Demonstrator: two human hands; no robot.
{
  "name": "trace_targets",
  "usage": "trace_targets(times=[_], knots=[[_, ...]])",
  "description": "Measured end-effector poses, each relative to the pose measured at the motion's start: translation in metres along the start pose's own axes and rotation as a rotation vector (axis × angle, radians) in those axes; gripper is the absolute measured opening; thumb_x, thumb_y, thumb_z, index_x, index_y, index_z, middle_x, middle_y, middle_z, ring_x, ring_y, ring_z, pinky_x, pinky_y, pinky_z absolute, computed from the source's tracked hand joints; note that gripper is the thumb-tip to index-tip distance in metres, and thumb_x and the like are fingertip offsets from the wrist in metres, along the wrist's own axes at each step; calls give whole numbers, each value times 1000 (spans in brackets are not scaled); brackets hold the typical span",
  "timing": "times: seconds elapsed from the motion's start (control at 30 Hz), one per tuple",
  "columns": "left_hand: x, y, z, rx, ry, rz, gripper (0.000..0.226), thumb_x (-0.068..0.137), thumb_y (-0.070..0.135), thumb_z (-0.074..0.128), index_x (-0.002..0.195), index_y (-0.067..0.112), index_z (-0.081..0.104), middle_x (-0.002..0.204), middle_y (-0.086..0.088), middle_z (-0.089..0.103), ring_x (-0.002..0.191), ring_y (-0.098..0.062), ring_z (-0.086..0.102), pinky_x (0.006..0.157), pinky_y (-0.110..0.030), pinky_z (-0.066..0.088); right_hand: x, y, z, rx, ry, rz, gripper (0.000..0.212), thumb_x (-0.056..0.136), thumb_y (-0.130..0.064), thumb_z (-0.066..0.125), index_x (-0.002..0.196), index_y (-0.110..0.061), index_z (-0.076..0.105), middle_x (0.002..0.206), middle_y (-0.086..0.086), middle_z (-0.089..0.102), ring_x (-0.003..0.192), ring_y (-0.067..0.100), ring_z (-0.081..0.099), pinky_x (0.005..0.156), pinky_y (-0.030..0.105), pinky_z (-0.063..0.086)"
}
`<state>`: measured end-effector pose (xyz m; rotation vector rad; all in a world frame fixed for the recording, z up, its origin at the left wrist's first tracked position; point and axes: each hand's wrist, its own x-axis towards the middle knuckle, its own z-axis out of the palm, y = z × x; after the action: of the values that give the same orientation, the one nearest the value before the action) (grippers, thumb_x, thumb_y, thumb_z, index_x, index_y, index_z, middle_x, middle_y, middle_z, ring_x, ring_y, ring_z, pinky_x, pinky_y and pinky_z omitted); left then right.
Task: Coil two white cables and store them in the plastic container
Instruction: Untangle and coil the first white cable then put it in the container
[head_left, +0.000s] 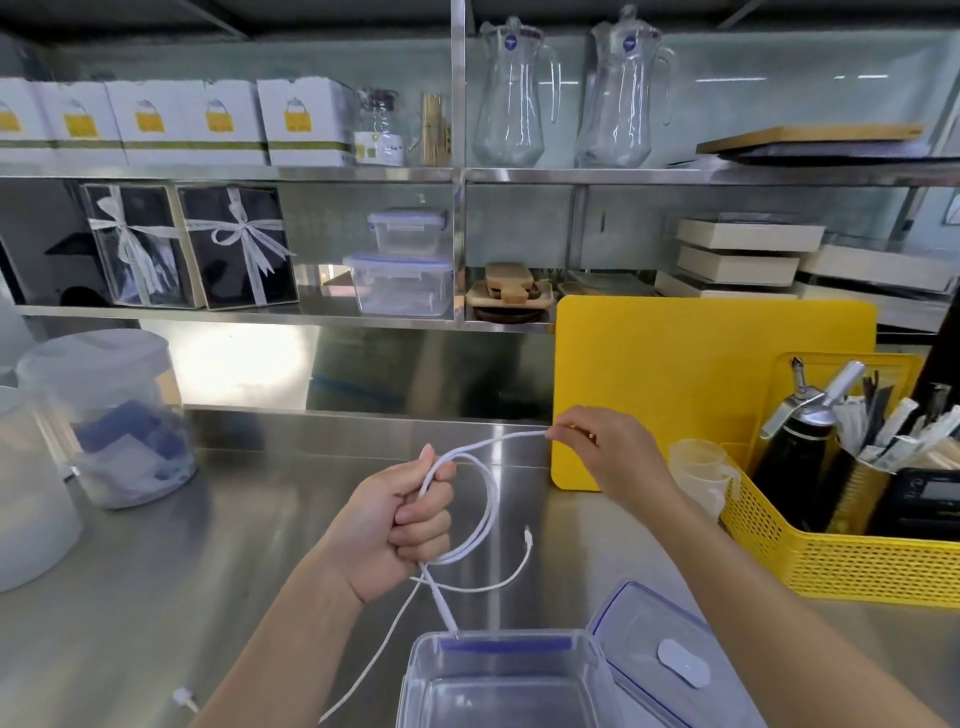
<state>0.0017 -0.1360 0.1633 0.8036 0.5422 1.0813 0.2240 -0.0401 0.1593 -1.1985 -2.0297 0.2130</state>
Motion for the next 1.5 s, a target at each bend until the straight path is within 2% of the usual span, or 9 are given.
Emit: trace_targets(times=[0.2, 0.5, 0.7, 0.8, 0.93, 1.1, 1.27, 1.37, 1.5], knots=[[5, 2, 6, -22, -16, 89, 30, 88, 31, 42, 68, 12, 54, 40, 8, 21, 33, -6, 11, 27, -14, 22, -24, 7, 32, -344, -313, -21, 22, 95, -34, 38, 107, -28, 55, 105, 7, 66, 93, 29, 59, 74, 39, 49], [14, 27, -11, -200, 102, 285, 36, 97, 33, 28, 68, 16, 39, 50, 6, 14, 38, -8, 11, 33, -13, 42, -58, -22, 66, -300, -729, -146, 82, 89, -11, 42, 134, -39, -20, 104, 10, 62, 62, 16, 49, 51, 26, 34], [4, 52, -33, -400, 105, 449, 23, 86, 23, 44, 66, 13, 42, 48, 9, 18, 40, -3, 13, 36, -9, 30, -67, -16, 43, -20, -458, 9, 50, 97, -27, 36, 141, -37, 15, 112, 4, 61, 96, 24, 58, 81, 35, 47], [-1, 57, -38, -372, 151, 475, 25, 90, 27, 40, 67, 15, 39, 51, 10, 16, 41, -4, 13, 36, -16, 30, -73, -15, 36, -54, -135, -187, 44, 93, -16, 49, 135, -27, 40, 99, 6, 70, 77, 26, 65, 63, 38, 52], [0, 44, -35, -458, 80, 392, 34, 97, 29, 34, 67, 13, 39, 52, 10, 18, 40, -3, 14, 35, -8, 34, -66, -27, 37, -471, -392, -383, 45, 84, -1, 47, 127, -14, 46, 95, 13, 59, 68, 36, 56, 52, 35, 34], [13, 20, -21, 87, 179, 264, 38, 99, 33, 28, 68, 16, 41, 41, 8, 35, 35, -4, 24, 47, -32, 58, -60, -58, 26, -536, -661, -520, 15, 89, -13, 44, 91, -8, 59, 94, 11, 57, 77, 35, 56, 58, 37, 33], [21, -1, -13, 236, 185, 156, 31, 99, 28, 33, 75, 10, 44, 58, -8, 65, 49, -22, 64, 43, -33, 55, -56, -92, -3, -163, -413, -667, 5, 81, -10, 62, 84, -10, 66, 89, 9, 69, 76, 31, 64, 51, 38, 49], [22, -10, -12, 272, 115, 74, 30, 97, 29, 35, 78, 9, 47, 60, -8, 66, 46, -19, 63, 39, -28, 52, -48, -94, -5, -118, -330, -619, 16, 87, -16, 56, 95, -14, 69, 102, 4, 70, 97, 22, 62, 57, 35, 46], [21, -21, -9, 372, -10, -11, 33, 91, 36, 42, 80, 10, 58, 54, -6, 62, 36, -12, 54, 36, -21, 46, -43, -86, 1, -66, -136, -515, 12, 83, -17, 60, 75, -13, 69, 73, 5, 67, 68, 22, 59, 52, 29, 37]])
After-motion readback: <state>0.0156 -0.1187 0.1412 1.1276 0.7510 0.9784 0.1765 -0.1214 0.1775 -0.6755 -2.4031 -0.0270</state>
